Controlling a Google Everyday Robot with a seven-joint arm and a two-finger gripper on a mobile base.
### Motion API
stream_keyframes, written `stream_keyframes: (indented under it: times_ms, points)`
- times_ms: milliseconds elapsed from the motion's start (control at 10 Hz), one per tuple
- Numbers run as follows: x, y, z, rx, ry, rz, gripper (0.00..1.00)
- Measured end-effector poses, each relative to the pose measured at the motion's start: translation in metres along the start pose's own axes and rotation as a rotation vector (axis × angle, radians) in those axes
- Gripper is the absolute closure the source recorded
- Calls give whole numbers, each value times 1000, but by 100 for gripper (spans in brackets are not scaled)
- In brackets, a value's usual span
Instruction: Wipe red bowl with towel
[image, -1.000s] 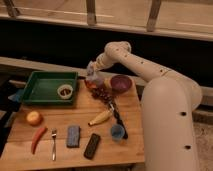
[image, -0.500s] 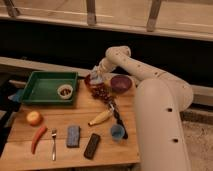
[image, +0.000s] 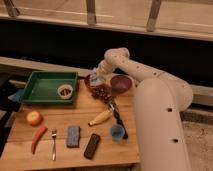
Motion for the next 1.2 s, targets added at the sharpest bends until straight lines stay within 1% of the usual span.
stream_keyframes:
  times_ms: [200, 300, 600, 700, 800, 1000, 1200]
  points:
    - [7, -1, 5, -11, 24, 24, 100]
    - [17, -7, 12, -12, 43, 46, 100]
    - [31, -17, 21, -12, 88, 78, 100]
    - [33, -18, 23, -6, 96, 84, 100]
    - [32, -22, 23, 4, 94, 90, 100]
    - [24, -30, 19, 21, 68, 89, 100]
    - [7, -20, 26, 11, 42, 66, 100]
